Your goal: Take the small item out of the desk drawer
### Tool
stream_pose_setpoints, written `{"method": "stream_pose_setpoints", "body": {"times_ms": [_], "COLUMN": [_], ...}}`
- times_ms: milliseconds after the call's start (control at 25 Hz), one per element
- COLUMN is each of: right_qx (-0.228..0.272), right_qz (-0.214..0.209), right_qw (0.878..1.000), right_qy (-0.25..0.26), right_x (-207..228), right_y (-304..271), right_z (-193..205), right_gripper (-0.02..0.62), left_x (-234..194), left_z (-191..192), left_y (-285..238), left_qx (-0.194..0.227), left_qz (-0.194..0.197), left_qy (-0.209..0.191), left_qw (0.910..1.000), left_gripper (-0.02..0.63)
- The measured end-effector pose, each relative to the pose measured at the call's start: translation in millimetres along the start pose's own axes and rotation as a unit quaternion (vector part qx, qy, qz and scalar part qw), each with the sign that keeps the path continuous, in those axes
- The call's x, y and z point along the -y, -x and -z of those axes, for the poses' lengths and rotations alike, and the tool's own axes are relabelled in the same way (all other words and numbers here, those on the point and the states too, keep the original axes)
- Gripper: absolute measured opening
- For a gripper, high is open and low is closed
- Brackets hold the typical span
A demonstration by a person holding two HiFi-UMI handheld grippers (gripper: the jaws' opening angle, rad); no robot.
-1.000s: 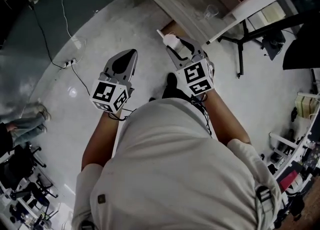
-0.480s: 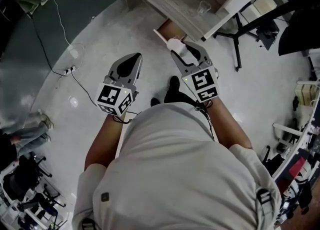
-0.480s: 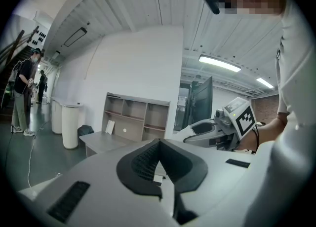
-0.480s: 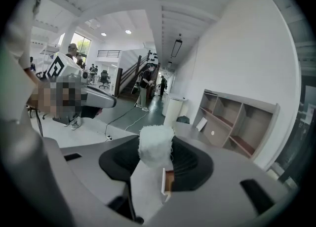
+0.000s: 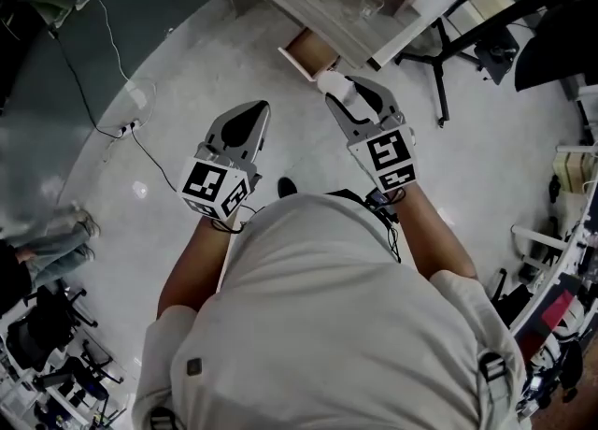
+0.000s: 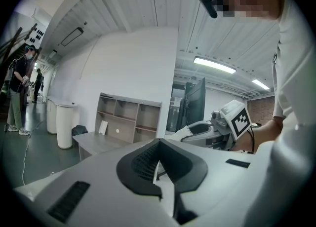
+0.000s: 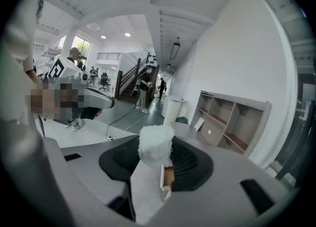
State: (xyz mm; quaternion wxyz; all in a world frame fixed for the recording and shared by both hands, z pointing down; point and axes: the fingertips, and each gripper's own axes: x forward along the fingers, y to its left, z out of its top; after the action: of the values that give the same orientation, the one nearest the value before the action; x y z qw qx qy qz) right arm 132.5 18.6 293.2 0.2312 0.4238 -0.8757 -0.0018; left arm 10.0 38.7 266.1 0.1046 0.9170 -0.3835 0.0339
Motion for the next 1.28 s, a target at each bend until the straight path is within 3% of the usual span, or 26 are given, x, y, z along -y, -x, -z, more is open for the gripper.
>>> {"method": "stream_pose_setpoints", "body": {"times_ms": [520,880,1280], "right_qx": [0.014,0.016,0.038], "right_qz": [-0.033,-0.067,-0.037], "right_qw": [0.999,0.997,0.998], "right_qy": [-0.02,-0.022,-0.02], "right_x": [25.3,12.0,-25.8], "right_y": [94.9,148.9,199.8], "right_z": [55.1,84.5,78.8], "right_gripper": [0.181,0.181,0.181], "left_x": [109.9,175.8,208.7], "left_z": [16.2,36.2,29.6], "left_y": [-29.9,-14.4,34.1], "left_qx": [-0.012,-0.034,-0.009], "left_qz": [-0.021,-0.043,-0.022], "left_qy": [0.007,0.019,-0.017], "left_qw": [0.9997,0.9983,0.9996], "left_gripper": [0.012,0.012,0.012]}}
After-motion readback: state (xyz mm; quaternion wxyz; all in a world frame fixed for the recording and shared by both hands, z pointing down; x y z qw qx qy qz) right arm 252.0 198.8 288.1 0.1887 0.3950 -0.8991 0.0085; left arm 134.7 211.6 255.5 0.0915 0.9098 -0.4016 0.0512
